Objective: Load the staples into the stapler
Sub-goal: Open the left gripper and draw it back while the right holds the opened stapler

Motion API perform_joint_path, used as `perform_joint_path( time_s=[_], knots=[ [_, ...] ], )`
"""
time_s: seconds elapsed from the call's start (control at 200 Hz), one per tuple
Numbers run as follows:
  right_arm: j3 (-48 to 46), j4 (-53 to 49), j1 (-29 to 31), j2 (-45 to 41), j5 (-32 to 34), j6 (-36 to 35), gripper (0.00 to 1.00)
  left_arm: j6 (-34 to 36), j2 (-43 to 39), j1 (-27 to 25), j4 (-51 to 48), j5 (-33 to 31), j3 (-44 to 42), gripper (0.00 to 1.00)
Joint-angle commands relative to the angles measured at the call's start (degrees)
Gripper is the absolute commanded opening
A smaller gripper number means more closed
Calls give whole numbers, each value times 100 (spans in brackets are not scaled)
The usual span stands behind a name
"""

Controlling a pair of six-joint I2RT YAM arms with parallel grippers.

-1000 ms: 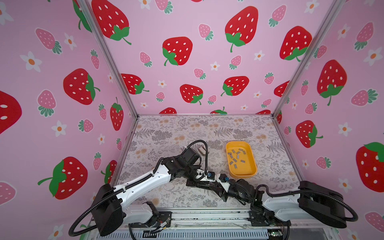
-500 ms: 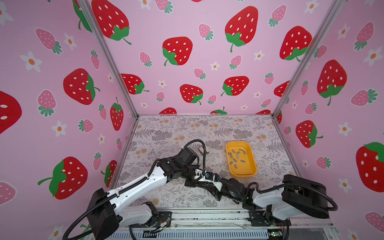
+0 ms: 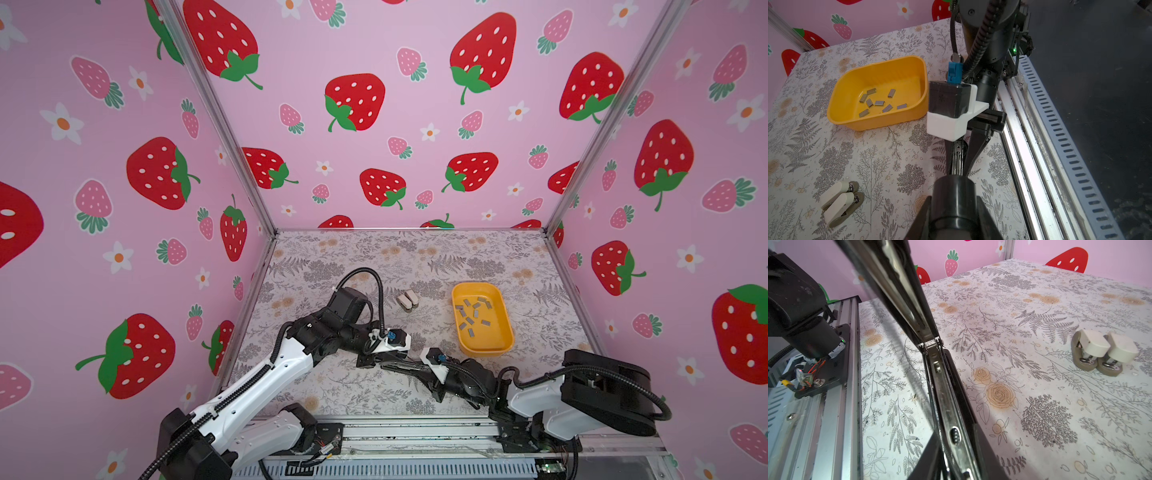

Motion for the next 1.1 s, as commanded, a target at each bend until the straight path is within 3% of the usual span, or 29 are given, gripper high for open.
perform_joint_path(
  time_s=[0.0, 0.35, 0.575, 0.77, 0.981, 1.096],
  knots=[
    [-187, -109, 66, 239, -60, 49, 24, 200, -142, 145, 608, 562, 215, 0],
    [-285, 111, 68, 211, -147, 58, 18, 678, -91, 1036, 912, 1257, -19, 0],
    [-456, 232, 67, 34, -48, 84, 14, 456, -165, 1612, 1549, 1608, -352, 0],
    [-645, 374, 68, -174, 39, 101, 12, -15, -151, 1931, 1992, 1498, -503, 0],
    [-802, 460, 68, -386, 13, 59, 11, 222, -372, 2177, 1714, 1553, -560, 0],
    [-862, 520, 68, -424, 13, 66, 11, 116, -376, 2200, 2094, 1033, -739, 0]
  ],
)
